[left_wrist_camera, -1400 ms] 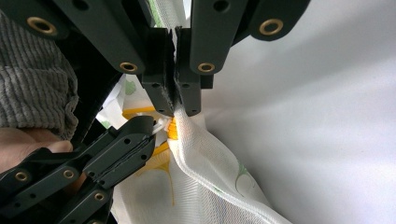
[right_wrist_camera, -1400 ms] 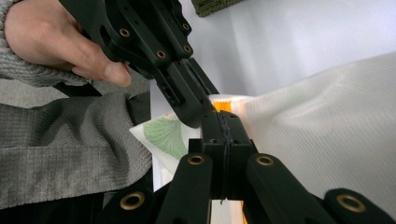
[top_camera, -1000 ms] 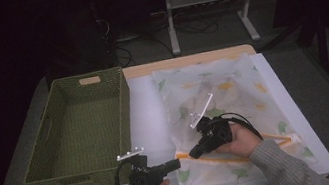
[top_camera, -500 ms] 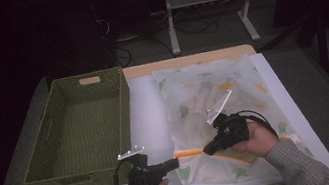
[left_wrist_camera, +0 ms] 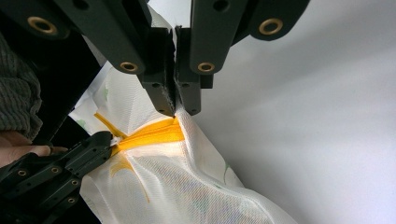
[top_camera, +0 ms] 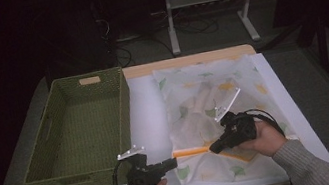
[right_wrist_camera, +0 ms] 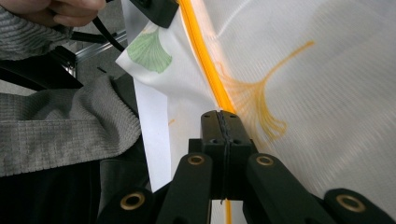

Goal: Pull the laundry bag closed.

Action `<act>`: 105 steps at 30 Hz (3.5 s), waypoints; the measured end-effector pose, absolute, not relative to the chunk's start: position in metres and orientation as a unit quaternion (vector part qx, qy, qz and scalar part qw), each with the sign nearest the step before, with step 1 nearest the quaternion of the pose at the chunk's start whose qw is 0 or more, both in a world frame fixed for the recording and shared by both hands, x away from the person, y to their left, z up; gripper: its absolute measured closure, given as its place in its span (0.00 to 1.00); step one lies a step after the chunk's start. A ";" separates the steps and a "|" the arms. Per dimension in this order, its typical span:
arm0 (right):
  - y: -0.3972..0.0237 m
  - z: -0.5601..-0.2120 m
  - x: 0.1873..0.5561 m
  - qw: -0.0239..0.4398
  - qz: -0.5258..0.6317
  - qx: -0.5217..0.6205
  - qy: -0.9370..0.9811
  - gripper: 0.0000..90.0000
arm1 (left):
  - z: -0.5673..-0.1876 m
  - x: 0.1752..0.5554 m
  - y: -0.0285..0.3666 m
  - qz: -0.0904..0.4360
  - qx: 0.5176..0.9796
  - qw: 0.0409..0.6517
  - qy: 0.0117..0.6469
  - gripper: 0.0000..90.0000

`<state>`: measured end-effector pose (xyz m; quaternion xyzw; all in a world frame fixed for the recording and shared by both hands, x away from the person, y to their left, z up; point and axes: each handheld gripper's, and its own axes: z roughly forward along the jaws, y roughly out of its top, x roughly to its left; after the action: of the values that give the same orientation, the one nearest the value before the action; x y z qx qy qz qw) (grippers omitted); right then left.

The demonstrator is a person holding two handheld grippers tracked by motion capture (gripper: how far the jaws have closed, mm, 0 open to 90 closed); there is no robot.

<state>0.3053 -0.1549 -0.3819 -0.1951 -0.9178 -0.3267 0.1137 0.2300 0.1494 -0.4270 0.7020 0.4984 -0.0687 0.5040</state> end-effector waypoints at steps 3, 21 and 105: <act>-0.160 -0.383 0.305 0.112 -0.327 -0.197 -0.918 1.00 | -0.427 0.229 0.150 -0.063 0.704 0.503 0.498 0.97; -0.182 -0.383 0.302 0.113 -0.342 -0.212 -0.908 1.00 | -0.427 0.228 0.149 -0.065 0.705 0.504 0.494 0.97; -0.308 -0.410 0.276 0.085 -0.357 -0.310 -0.877 1.00 | -0.423 0.224 0.151 -0.007 0.722 0.464 0.513 0.97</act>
<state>0.2760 -0.3084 -0.4097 -0.3101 -0.8768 -0.3574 0.0853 0.2238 0.1509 -0.4233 0.7220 0.5128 -0.0074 0.4644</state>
